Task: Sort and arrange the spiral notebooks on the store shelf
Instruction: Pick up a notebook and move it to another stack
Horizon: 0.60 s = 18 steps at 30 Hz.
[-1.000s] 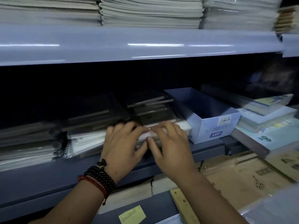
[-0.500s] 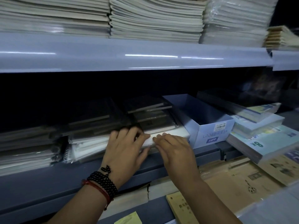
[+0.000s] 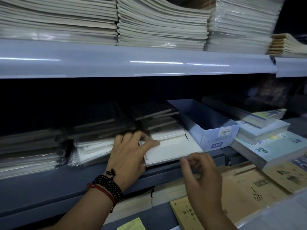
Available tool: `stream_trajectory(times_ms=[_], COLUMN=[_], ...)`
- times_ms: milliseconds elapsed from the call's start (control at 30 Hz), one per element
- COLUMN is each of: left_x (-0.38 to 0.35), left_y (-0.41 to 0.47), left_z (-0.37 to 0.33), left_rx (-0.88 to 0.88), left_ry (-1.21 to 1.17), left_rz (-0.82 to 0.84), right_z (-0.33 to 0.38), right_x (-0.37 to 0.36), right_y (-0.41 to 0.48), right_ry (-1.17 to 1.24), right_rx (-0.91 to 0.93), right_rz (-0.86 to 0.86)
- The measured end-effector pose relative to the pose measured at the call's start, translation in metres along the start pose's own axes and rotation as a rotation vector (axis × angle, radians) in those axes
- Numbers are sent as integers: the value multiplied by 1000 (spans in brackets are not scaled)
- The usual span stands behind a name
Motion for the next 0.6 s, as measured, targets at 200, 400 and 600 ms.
stream_trajectory(times_ms=[200, 400, 600], left_x=[-2, -2, 3], left_y=[-1, 0, -1], left_z=[-2, -2, -2], left_rx=[31, 36, 35], left_ry=[-13, -19, -1], left_rz=[2, -18, -49], right_z=[-7, -1, -7], right_x=[-31, -43, -10], right_y=[4, 17, -7], right_ry=[713, 846, 806], right_rx=[-764, -836, -802], right_rz=[257, 320, 331])
Point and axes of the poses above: each hand's wrist, its own y-axis towards the middle knuckle, its own x-axis out of the back of the hand, z = x × y, the point moved 5 cm from there along y, towards the middle knuckle, and after that the axes turned 12 degrees about -y, right-handed, at the moved point
